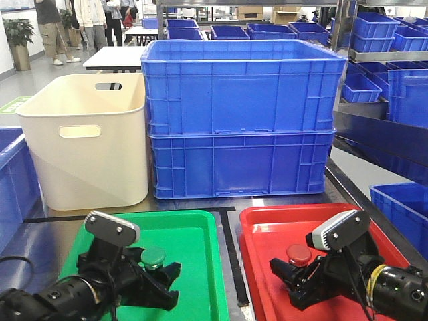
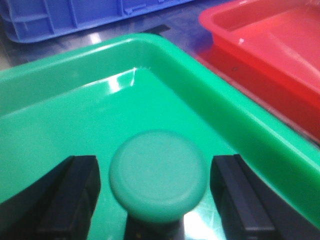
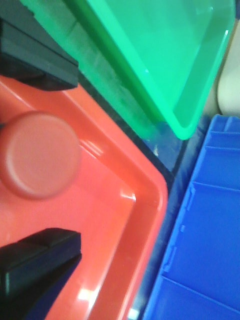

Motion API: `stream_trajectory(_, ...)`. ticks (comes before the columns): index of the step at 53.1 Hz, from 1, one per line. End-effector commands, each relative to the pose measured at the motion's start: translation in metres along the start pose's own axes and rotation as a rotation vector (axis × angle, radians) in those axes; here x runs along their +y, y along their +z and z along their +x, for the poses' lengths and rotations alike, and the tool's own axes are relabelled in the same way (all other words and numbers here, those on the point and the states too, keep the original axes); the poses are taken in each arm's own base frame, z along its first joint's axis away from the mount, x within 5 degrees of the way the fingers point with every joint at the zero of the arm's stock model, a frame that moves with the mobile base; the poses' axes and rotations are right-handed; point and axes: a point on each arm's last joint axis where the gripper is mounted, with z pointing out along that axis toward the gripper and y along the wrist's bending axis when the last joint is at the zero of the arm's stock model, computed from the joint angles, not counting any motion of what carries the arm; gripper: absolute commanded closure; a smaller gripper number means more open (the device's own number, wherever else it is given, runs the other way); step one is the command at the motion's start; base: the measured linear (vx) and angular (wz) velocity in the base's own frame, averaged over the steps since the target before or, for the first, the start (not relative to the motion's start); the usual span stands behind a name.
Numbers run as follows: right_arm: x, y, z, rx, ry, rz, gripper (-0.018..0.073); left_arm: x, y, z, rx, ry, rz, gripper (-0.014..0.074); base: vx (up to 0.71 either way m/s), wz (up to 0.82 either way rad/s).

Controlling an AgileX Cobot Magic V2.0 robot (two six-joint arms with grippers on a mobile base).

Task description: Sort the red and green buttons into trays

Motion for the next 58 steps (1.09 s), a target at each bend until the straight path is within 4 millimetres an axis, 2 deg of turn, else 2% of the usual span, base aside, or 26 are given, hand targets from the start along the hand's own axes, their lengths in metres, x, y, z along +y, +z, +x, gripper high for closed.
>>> stream_trajectory(1,0.001,-0.015,-0.039,-0.168,-0.03,0.001,-0.0055,-0.004,-0.025,-0.042,-0.176,0.009,0.013,0.0015,0.0,0.0)
stream_trajectory(10,0.006,-0.039,-0.066,-0.255,-0.06,0.021,-0.001,-0.005,-0.061,-0.063,-0.191,0.071,-0.001,0.0031,0.0,0.0)
stream_trajectory(16,0.01,-0.066,-0.087,-0.302,-0.041,0.06,0.0044,-0.005,-0.096,-0.076,-0.181,0.08,-0.012,0.0064,0.0,0.0)
stream_trajectory(21,0.016,-0.094,-0.099,-0.3,0.012,0.103,0.014,-0.005,-0.128,-0.081,-0.145,0.079,-0.022,0.0136,0.0,0.0)
stream_trajectory(26,0.026,-0.124,-0.102,-0.282,0.004,0.128,0.0299,-0.004,-0.157,-0.074,-0.024,0.075,-0.039,0.0267,0.0,0.0)
stream_trajectory(33,0.054,-0.164,-0.094,-0.274,-0.084,0.054,0.0534,-0.004,-0.198,-0.06,0.12,0.028,-0.038,0.0529,0.0,0.0)
stream_trajectory(36,0.065,-0.175,-0.088,-0.257,-0.114,0.009,0.0576,-0.006,-0.209,-0.053,0.143,-0.007,-0.016,0.0606,0.0,0.0)
stream_trajectory(42,0.079,-0.198,-0.071,-0.208,-0.104,0.0,0.0571,-0.012,-0.236,-0.035,0.093,-0.094,0.044,0.0603,0.0,0.0)
stream_trajectory(46,0.081,-0.211,-0.064,-0.246,-0.012,0.058,0.0571,-0.013,-0.251,-0.021,0.026,-0.127,0.066,0.0602,0.0,0.0)
stream_trajectory(51,0.081,-0.223,-0.055,-0.283,0.002,0.143,0.0569,-0.012,-0.261,-0.007,-0.081,-0.142,0.071,0.0602,0.0,0.0)
stream_trajectory(58,0.083,-0.229,-0.045,-0.294,0.001,0.165,0.0569,-0.01,-0.268,0.004,-0.176,-0.14,0.066,0.0599,0.0,0.0)
